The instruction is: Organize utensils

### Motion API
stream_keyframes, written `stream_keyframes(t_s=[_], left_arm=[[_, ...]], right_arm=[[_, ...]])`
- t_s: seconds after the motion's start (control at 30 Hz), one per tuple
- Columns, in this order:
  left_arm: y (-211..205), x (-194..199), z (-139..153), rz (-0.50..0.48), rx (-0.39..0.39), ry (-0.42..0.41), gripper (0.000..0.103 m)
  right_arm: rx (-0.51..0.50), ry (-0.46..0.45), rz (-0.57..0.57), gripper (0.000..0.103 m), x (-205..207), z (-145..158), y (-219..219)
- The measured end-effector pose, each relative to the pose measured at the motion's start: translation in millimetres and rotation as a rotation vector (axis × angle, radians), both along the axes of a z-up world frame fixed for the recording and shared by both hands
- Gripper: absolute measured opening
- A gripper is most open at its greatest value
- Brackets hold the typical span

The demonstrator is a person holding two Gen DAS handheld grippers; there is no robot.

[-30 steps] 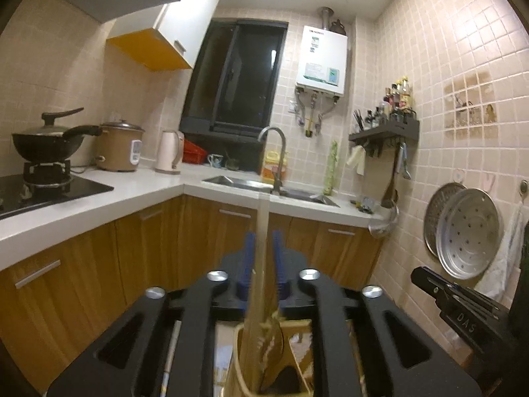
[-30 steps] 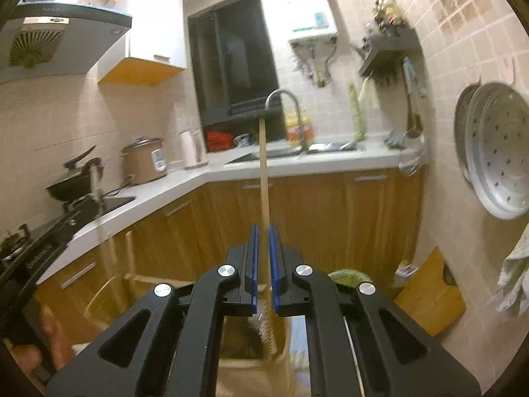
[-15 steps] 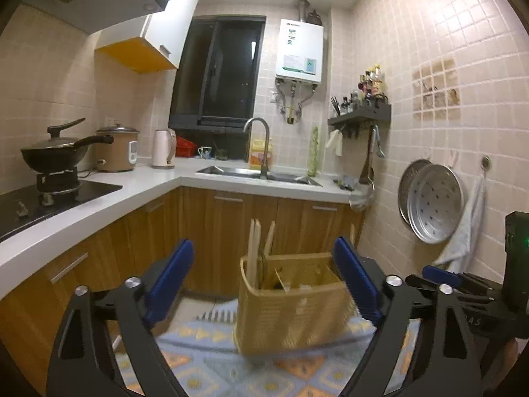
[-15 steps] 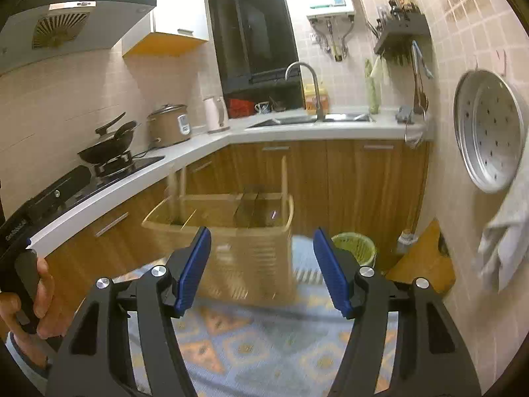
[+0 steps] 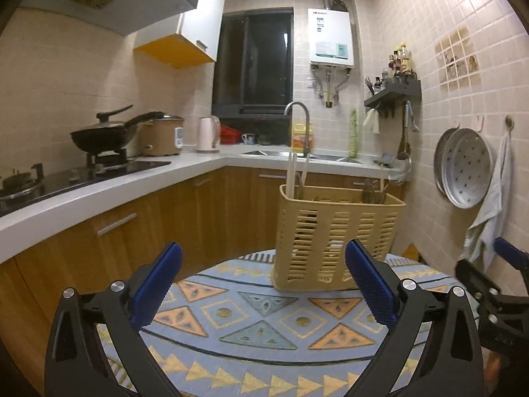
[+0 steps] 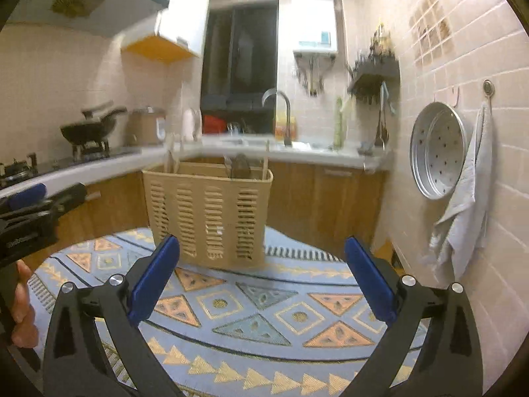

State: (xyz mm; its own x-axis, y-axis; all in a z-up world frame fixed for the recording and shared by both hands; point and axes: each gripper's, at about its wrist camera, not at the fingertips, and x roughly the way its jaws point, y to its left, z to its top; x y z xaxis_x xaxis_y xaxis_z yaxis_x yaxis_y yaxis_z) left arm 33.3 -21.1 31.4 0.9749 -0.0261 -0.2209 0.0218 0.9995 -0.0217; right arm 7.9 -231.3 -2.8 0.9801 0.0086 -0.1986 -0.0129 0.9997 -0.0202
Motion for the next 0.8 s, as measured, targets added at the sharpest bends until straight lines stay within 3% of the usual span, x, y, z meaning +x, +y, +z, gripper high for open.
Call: stream_keyframes(t_s=[0.17,0.23,0.47,0.8], left_arm=[[-8,3,-11,-0.025,0.025,0.009,0.095],[-14,1,-14,-0.016,0.072,0.002,0.095],[-25,-1,-22,-0.012,0.128,0.0,0.095],[-28,2,-26,-0.02,0.144,0.021,0.095]], right_arm=[[0.029,0.08,0.045,0.095,12,-10,4],[0.007,0.085,0.045,0.095,12,-12,7],[0.025,0.121,0.035,0.095,16,-17,4],[0.05,0.157,0.018,0.095,23,-20,-2]])
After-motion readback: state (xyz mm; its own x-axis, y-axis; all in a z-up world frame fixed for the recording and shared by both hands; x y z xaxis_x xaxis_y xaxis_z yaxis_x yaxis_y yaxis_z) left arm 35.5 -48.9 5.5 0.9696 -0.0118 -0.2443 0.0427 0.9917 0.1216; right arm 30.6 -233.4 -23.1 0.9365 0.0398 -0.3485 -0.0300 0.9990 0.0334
